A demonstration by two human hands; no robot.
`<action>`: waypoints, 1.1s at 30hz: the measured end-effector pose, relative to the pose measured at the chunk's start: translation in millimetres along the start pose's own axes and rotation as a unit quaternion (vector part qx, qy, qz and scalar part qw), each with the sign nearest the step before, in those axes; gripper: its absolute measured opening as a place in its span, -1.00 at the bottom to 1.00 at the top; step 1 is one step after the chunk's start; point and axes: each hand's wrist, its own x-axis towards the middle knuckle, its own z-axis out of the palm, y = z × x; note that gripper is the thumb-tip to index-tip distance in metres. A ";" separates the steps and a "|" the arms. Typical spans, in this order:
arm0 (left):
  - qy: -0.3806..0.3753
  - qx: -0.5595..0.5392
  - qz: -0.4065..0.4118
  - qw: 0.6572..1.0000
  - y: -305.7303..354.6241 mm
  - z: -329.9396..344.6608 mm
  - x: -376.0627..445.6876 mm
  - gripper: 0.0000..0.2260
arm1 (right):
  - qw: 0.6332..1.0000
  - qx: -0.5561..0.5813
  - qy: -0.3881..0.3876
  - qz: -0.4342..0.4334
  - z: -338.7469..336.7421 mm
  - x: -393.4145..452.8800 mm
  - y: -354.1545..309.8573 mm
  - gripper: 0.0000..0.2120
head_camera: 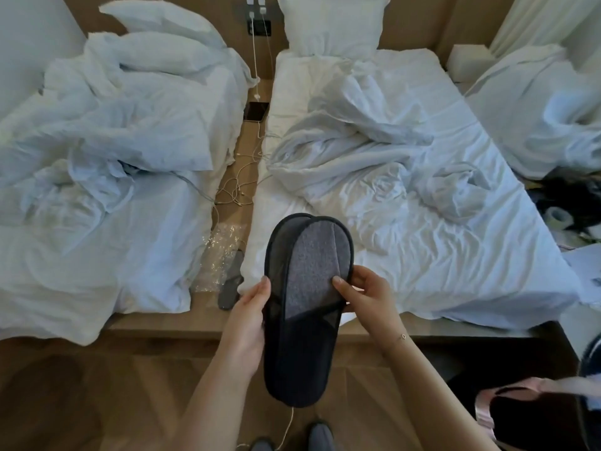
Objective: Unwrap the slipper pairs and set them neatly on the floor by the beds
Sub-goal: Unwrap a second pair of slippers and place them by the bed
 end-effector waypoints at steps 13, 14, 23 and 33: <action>0.083 -0.023 0.064 0.994 8.9 -39.8 -9.3 -0.76 | 0.991 0.114 0.061 0.044 -32.5 -7.7 -20.4 -0.75; 0.074 -0.021 0.060 0.995 9.1 -41.3 -9.7 -0.78 | 0.992 0.105 0.055 0.044 -25.7 -8.6 -21.1 -0.75; 0.044 0.012 0.013 0.999 -9.9 -30.9 -12.6 -0.74 | 0.998 0.047 -0.034 0.031 19.3 -22.2 -27.1 -0.79; 0.053 0.131 0.022 0.990 -3.1 -58.4 1.1 -0.67 | 0.985 -0.111 -0.133 -0.004 22.2 -2.2 -22.2 -0.59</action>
